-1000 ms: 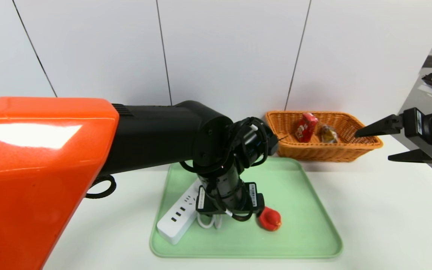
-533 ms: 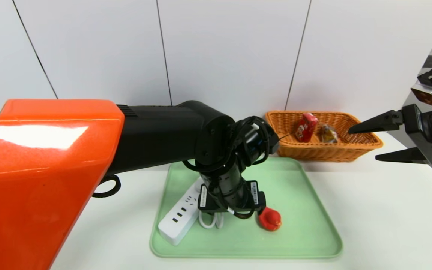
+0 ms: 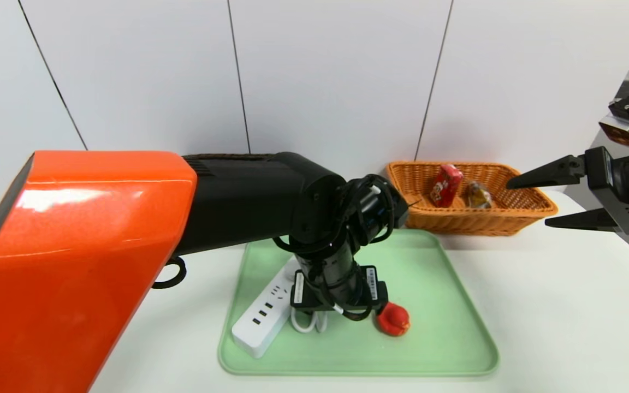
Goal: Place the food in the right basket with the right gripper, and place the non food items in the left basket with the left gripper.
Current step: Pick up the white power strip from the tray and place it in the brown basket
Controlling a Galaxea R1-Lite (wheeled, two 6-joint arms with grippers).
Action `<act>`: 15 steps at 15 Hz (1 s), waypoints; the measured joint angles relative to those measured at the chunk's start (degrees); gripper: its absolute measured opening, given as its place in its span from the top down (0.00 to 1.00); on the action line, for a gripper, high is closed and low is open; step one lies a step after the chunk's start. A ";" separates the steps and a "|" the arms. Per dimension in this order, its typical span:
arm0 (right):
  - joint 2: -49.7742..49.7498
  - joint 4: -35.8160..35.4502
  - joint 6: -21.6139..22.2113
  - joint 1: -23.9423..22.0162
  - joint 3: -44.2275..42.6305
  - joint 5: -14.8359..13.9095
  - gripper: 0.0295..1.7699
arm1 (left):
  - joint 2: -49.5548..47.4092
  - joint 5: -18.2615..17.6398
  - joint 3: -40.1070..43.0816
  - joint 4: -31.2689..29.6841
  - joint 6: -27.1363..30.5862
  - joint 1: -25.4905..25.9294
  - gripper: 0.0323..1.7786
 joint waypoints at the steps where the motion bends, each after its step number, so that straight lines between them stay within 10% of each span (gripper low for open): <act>1: 0.00 0.00 0.00 0.00 0.00 0.00 0.03 | 0.24 0.01 -0.22 0.00 -0.02 0.06 0.05; 15: 0.02 -0.09 -0.09 -0.21 0.00 0.00 0.03 | 1.07 0.01 -0.59 0.13 0.09 0.11 0.05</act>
